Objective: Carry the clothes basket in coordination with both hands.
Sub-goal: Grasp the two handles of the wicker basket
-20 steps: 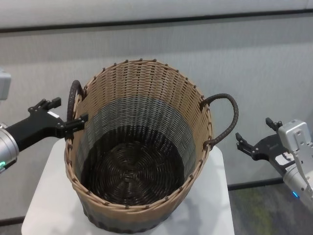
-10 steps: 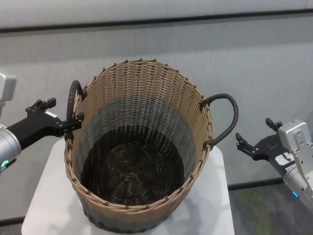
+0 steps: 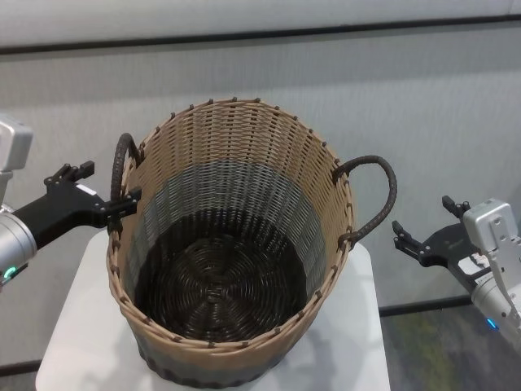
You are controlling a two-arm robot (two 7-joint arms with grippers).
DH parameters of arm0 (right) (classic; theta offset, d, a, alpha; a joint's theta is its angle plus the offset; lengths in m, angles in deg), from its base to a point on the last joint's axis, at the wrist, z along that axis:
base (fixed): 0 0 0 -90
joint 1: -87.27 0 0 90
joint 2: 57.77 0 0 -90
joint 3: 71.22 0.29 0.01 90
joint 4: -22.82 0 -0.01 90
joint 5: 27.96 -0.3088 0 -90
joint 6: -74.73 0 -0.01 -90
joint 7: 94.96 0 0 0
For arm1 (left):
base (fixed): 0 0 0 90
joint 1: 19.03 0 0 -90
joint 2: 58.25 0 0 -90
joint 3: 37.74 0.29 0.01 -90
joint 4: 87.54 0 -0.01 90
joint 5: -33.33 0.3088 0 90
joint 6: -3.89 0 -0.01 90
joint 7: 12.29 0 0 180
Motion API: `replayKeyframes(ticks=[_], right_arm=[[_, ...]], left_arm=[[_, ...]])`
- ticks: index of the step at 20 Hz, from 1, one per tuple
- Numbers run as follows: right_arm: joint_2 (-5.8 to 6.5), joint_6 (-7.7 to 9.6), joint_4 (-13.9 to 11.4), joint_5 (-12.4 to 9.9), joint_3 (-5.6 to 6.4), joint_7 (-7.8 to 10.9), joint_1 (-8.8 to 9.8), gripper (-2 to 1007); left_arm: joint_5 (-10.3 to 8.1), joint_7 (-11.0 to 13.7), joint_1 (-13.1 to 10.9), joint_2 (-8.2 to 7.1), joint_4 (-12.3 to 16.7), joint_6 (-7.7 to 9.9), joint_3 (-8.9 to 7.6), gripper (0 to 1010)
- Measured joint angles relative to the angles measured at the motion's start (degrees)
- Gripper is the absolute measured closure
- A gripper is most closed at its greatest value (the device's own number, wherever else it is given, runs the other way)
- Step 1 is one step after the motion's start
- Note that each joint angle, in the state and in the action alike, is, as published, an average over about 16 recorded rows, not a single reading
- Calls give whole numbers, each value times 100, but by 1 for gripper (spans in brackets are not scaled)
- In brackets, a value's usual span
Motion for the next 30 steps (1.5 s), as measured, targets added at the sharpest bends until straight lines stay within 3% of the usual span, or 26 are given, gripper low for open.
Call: replayKeyframes(ticks=[9, 15, 21, 24, 27, 30], right_arm=[[53, 71, -162, 62, 60, -94, 55, 5], [141, 270, -556, 238, 202, -401, 256, 5], [183, 477, -1128, 476, 526, -991, 705, 5], [165, 446, -1354, 531, 695, -1193, 940, 5], [124, 297, -1506, 474, 854, -1255, 1135, 5], [77, 80, -1600, 302, 996, -1165, 1274, 5]], left_arm=[[-61, 16, -6, -6, 8, 16, -12, 11], [-83, 22, -9, -9, 11, 24, -17, 11], [-95, 26, -11, -11, 14, 29, -20, 11], [-99, 27, -12, -12, 15, 30, -22, 11], [-102, 28, -13, -13, 16, 32, -23, 11], [-105, 29, -14, -13, 17, 33, -25, 11]])
